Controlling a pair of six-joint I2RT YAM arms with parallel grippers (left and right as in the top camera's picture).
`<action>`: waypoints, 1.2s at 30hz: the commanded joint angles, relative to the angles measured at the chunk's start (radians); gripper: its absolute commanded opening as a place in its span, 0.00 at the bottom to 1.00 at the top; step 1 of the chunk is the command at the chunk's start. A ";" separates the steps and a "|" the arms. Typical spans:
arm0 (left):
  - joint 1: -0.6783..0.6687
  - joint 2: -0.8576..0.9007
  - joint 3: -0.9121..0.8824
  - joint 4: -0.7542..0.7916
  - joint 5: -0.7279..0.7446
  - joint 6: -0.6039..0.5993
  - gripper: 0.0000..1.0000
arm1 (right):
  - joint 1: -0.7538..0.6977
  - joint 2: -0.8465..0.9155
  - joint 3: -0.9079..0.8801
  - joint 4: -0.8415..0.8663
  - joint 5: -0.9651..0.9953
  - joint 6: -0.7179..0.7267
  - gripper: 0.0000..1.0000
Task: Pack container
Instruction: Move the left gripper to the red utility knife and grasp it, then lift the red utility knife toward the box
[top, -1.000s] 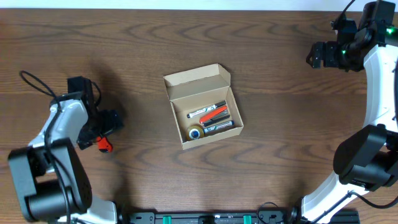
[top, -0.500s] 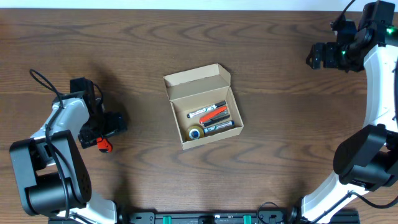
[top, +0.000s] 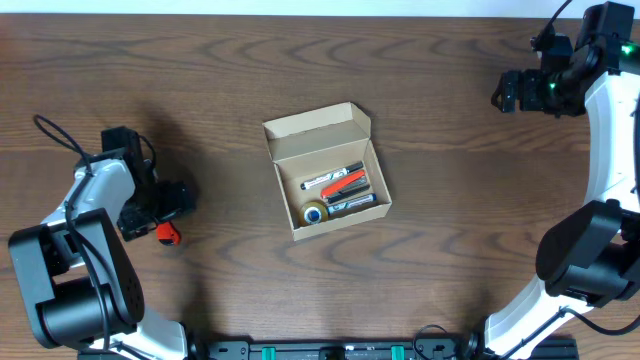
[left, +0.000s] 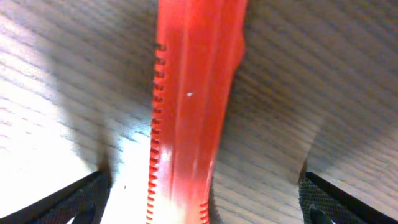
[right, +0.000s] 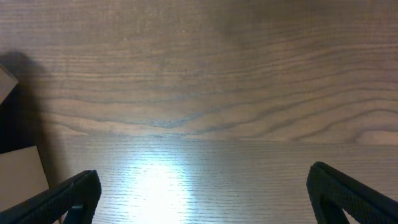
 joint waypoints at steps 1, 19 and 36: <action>0.005 0.018 -0.002 -0.006 -0.027 -0.007 0.95 | -0.008 -0.006 0.000 -0.001 -0.005 -0.014 0.99; 0.005 0.018 -0.002 -0.013 -0.045 -0.005 0.41 | -0.008 -0.006 0.000 -0.006 -0.005 -0.014 0.99; -0.076 -0.092 0.037 -0.023 0.141 0.108 0.06 | -0.008 -0.006 0.000 -0.008 -0.005 -0.014 0.99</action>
